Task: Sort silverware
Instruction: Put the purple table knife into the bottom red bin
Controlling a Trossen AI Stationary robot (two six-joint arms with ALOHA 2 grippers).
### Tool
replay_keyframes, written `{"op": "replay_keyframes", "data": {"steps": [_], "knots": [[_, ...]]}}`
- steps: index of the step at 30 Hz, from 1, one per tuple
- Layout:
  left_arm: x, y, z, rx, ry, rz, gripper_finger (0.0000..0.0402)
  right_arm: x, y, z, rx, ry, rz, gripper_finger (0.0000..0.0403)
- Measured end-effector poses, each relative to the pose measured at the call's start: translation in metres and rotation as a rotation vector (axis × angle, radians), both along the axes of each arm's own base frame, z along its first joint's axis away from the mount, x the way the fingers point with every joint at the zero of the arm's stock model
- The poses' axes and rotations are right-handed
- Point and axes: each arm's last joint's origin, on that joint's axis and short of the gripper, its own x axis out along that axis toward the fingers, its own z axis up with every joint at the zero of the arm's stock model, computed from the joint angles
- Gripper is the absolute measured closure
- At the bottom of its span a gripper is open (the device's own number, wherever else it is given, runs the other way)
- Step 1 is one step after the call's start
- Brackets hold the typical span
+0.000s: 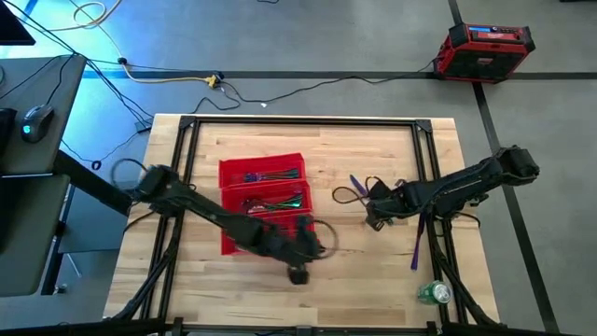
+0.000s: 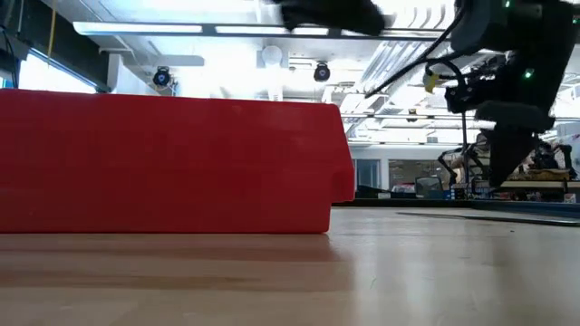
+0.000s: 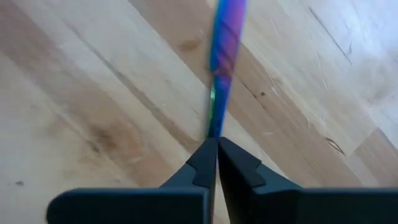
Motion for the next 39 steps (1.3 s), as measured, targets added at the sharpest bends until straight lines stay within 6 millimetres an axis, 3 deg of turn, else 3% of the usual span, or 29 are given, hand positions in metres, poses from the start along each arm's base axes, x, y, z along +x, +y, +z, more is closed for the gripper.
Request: {"op": "replay_keyframes", "data": {"steps": [7,14,20,25,32,39], "knots": [[0.064,-0.013,-0.008,0.089,-0.035,-0.06,0.0402,-0.01,-0.011,-0.022,0.001,0.019,-0.099,0.0332],[0.108,0.009,-0.056,0.134,0.034,-0.023,0.0402,-0.012,-0.005,-0.041,0.114,-0.073,-0.084,0.0314],[0.115,0.037,-0.084,0.102,0.134,0.073,0.0402,-0.011,0.02,-0.035,0.291,-0.042,0.06,0.0314],[0.115,0.049,-0.092,0.026,0.202,0.072,0.0402,-0.012,0.031,-0.031,0.257,-0.052,0.105,0.0314],[0.12,0.062,-0.116,-0.01,0.249,0.067,0.0402,-0.009,0.032,-0.029,0.238,-0.098,0.134,0.0307],[0.124,0.081,-0.125,0.003,0.254,0.117,0.0402,-0.006,0.023,-0.015,0.264,-0.188,0.184,0.0258]]}}
